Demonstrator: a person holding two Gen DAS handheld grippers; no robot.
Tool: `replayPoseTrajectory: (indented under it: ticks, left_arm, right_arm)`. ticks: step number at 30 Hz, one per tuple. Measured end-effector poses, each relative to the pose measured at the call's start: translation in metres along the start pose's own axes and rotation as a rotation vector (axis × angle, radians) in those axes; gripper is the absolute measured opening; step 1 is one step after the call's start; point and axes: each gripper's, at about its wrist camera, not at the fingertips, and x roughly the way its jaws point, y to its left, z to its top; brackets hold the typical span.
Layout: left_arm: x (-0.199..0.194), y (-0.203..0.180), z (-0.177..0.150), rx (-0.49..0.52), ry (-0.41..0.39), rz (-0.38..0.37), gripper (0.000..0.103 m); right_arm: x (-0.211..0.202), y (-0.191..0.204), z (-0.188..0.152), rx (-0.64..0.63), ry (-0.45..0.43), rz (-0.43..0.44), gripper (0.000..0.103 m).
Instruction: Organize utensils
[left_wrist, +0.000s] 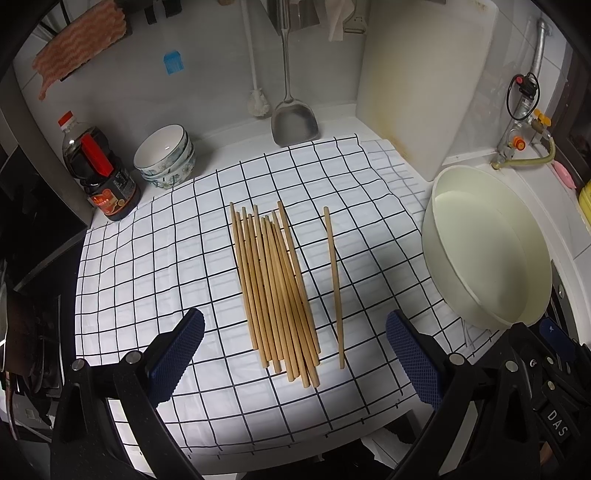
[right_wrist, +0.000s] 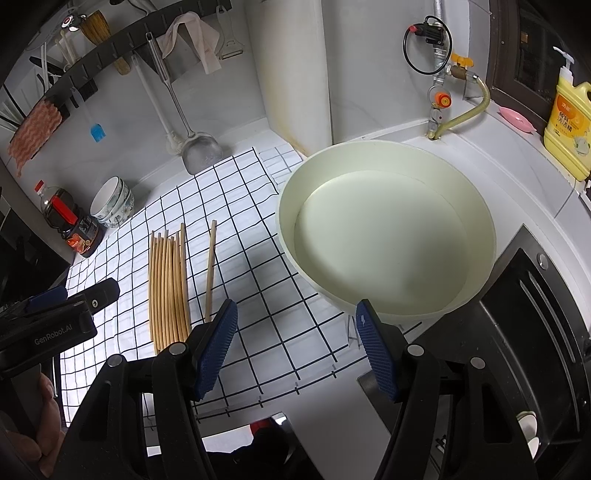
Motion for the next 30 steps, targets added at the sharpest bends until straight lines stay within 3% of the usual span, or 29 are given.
replayPoseTrajectory:
  ticks: [30]
  left_arm:
    - [-0.0001,0.0018,-0.0005,0.000,0.004,0.000,0.097]
  right_arm:
    - [0.0046,0.0064,-0.0040,0.003,0.004,0.002,0.064]
